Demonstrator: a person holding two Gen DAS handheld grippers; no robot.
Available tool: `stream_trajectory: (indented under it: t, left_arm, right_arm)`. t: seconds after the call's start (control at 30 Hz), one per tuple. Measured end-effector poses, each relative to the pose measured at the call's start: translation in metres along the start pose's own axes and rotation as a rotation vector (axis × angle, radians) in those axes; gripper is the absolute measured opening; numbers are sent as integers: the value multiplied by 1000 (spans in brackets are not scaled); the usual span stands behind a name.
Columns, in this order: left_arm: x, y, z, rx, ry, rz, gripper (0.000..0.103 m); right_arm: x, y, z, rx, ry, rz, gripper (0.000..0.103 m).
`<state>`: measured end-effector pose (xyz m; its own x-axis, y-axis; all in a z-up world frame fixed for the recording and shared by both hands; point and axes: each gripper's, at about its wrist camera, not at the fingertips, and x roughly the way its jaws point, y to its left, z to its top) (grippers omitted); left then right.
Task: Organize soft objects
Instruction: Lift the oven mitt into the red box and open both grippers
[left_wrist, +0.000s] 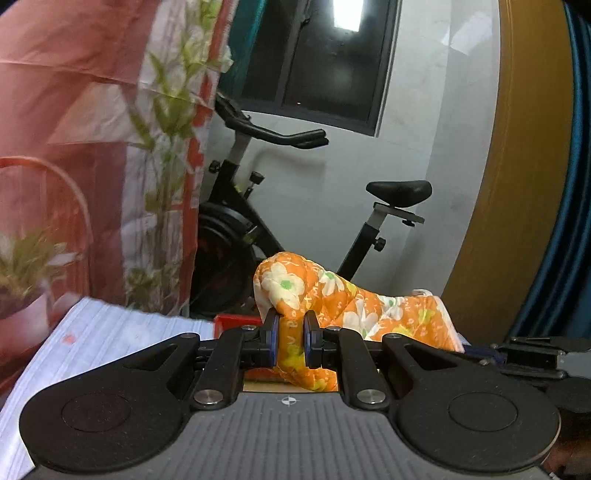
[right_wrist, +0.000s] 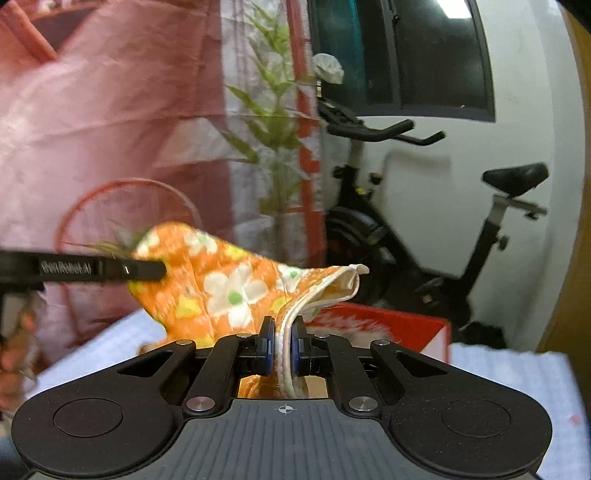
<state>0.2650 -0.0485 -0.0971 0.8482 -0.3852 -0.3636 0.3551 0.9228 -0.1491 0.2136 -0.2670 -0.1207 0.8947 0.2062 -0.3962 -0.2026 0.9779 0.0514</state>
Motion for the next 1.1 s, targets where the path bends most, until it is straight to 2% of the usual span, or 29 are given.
stream_trajectory:
  t: [0.07, 0.17, 0.33, 0.43, 0.6, 0.7, 0.77, 0.83, 1.0, 1.1]
  left_arm:
    - [21, -2, 1, 0, 27, 0, 14]
    - [55, -2, -8, 4, 124, -1, 14]
    - [87, -2, -29, 46, 273, 0, 14]
    - [97, 3, -35, 58, 323, -7, 14]
    - [104, 7, -40, 69, 352, -18, 15]
    - [108, 6, -41, 86, 362, -17, 22]
    - [107, 4, -42, 95, 369, -15, 32]
    - [105, 4, -42, 100, 368, -14, 42]
    - [92, 12, -38, 79, 368, -11, 49]
    - [78, 14, -35, 64, 362, -28, 49]
  right_arm:
    - [20, -5, 0, -16, 23, -41, 8]
    - [49, -16, -7, -8, 81, -78, 8]
    - [84, -27, -32, 45, 193, -91, 8]
    - [95, -31, -47, 66, 245, -90, 8]
    - [101, -35, -60, 91, 282, -99, 9]
    - [103, -36, -63, 86, 291, -113, 11]
    - [102, -36, -63, 82, 293, -125, 14]
    - [101, -37, -63, 86, 289, -134, 23]
    - [86, -38, -61, 85, 256, -151, 37]
    - [73, -35, -59, 94, 229, -136, 37]
